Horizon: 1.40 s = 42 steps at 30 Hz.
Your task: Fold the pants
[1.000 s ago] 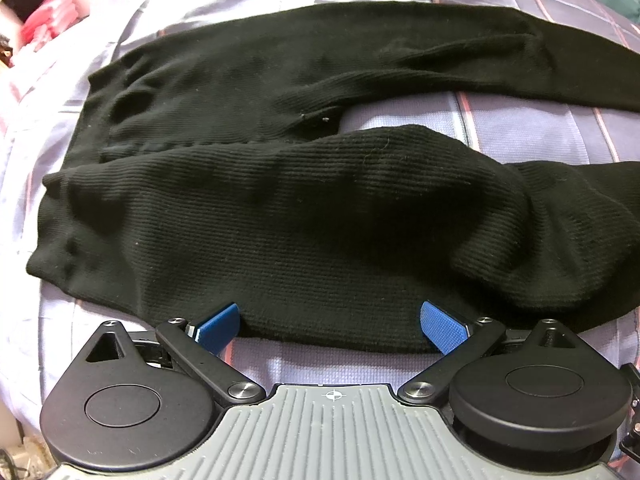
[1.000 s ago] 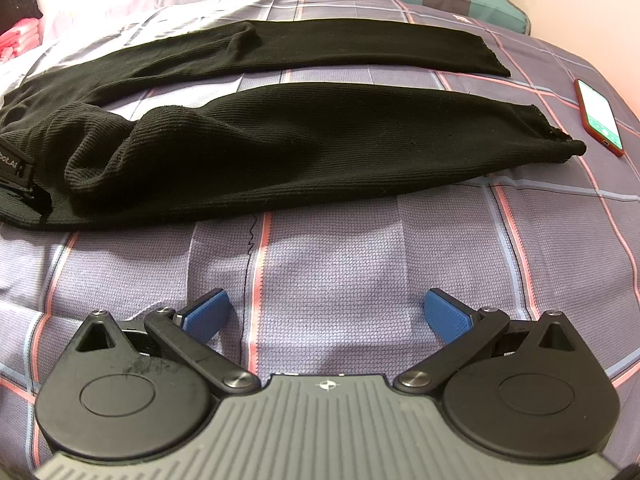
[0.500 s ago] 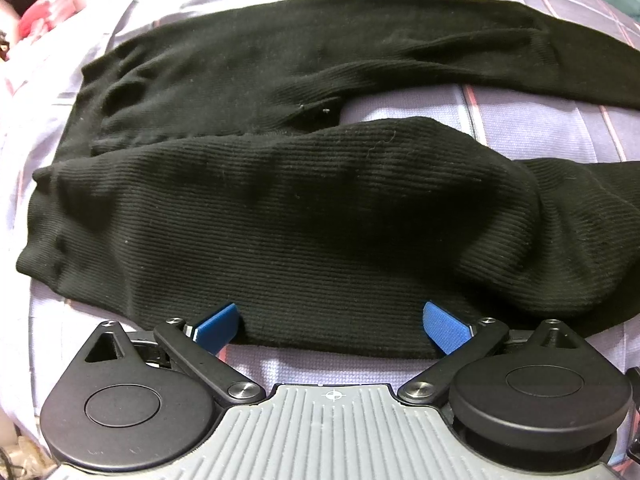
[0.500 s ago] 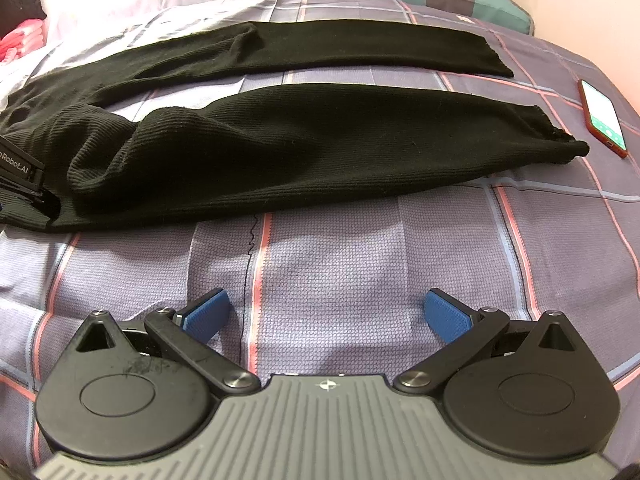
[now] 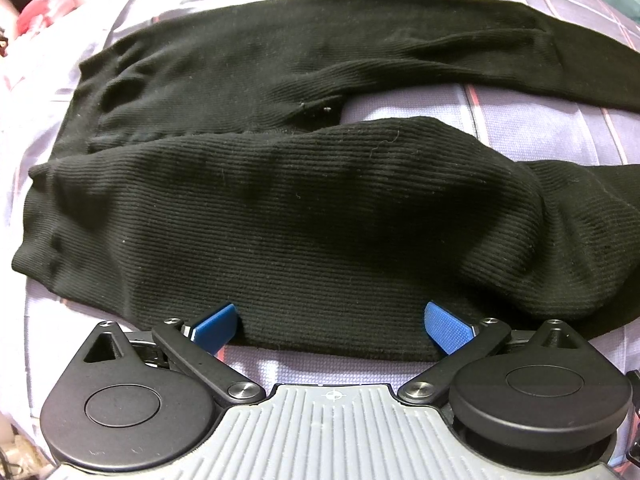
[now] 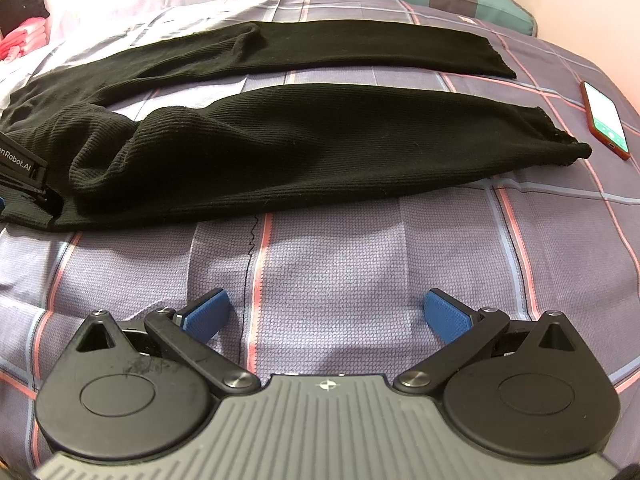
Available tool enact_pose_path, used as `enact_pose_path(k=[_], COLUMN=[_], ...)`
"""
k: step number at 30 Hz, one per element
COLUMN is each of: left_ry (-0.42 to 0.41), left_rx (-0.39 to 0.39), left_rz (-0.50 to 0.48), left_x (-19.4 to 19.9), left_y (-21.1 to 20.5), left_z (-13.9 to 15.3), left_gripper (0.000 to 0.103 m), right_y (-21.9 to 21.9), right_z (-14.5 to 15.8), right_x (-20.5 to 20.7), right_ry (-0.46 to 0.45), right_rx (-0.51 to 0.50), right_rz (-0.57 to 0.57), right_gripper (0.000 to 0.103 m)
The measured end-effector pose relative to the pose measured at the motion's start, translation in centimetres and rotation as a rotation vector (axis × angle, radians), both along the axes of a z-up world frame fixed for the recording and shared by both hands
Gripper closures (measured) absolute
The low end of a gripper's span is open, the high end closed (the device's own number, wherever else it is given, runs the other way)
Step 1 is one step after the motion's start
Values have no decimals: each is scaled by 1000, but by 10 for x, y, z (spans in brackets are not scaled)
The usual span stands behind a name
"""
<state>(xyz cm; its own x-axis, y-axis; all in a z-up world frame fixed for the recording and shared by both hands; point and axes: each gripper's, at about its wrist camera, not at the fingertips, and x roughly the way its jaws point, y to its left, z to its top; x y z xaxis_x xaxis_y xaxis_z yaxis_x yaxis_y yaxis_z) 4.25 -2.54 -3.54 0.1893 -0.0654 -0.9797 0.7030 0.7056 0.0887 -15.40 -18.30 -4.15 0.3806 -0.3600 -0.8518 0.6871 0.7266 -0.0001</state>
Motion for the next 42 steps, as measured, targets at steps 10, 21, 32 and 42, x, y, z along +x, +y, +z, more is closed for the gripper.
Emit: enact_pose_path(k=[10,21,32,42], left_ry=[3,5,21,31], left_rx=[-3,-5,-36,-74], left_rz=[0,-3,-1,34], left_x=[1,2,7,13], left_y=[0,0,4,25], left_z=[0,-2,-3,-1], left_gripper=[0,0,0,0], right_y=[-9,-90,-181,-173], right_z=[4,24,9,-2], right_x=[0,-47,-48,-118], right_ry=[4,-235,-404,-455], right_rx=[49,170,226,313], right_rz=[34,-272,-601,-819], right_gripper=[0,22,47,94])
